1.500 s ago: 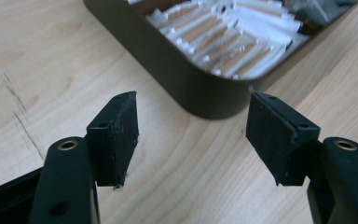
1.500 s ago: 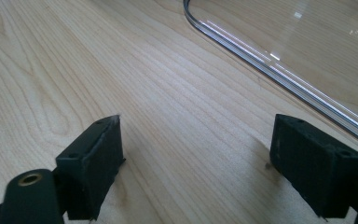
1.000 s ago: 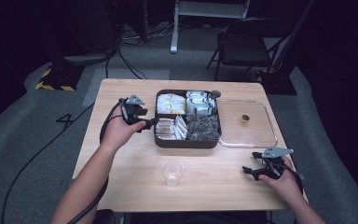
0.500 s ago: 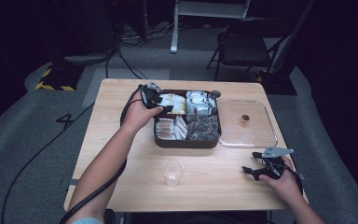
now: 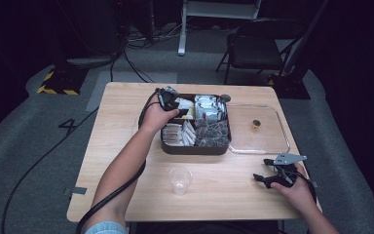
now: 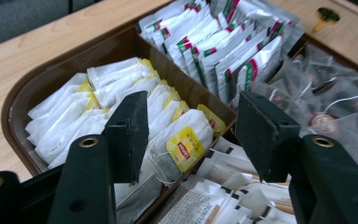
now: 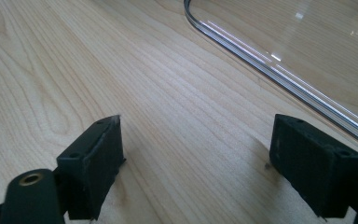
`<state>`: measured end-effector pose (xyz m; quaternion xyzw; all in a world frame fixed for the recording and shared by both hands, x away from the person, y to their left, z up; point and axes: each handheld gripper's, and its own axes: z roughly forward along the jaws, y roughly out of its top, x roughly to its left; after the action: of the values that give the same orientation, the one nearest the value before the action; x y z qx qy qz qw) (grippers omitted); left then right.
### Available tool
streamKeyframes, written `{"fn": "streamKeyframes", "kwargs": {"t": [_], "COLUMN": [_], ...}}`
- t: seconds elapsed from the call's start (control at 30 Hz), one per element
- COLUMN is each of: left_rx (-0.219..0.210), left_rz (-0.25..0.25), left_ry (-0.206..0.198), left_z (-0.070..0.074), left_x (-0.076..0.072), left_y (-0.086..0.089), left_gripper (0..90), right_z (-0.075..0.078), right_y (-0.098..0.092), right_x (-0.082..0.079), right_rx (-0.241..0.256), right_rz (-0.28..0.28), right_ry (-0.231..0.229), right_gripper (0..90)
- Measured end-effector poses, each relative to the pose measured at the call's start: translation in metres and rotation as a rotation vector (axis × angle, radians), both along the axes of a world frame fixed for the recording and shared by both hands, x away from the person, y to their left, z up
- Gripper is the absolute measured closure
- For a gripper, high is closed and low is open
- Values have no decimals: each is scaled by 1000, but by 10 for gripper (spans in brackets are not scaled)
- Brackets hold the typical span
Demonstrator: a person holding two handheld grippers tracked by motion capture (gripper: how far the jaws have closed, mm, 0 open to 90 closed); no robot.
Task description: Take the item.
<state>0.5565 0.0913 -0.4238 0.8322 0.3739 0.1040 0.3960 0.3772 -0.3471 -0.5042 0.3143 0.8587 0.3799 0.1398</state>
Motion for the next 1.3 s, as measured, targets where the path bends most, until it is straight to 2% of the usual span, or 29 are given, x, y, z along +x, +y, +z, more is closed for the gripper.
{"fn": "streamKeyframes", "kwargs": {"t": [0.07,0.37,0.4,0.73,0.87,1.07,1.2,1.3], "left_rx": [2,62,57,125,135,172,165,144], "left_rz": [2,21,28,55,50,40,34,41], "left_ry": [4,44,46,74,88,81,74,70], "left_z": [-2,-13,-15,-23,-26,-27,-25,-23], "left_x": [1,10,10,17,18,16,15,13], "left_y": [-1,-9,-10,-11,-12,-14,-13,-13], "left_gripper": [447,476,477,534,609,788,886,899], "right_z": [0,0,0,0,0,0,0,0], "right_y": [0,0,0,-1,-1,-1,-1,-1], "right_x": [0,0,0,0,0,0,0,0], "right_rx": [0,0,0,0,0,0,0,0], "right_rz": [0,4,5,7,7,7,7,7], "right_ry": [0,0,0,0,0,0,0,0], "right_gripper": [176,176,177,177,177,177,177,177]}}
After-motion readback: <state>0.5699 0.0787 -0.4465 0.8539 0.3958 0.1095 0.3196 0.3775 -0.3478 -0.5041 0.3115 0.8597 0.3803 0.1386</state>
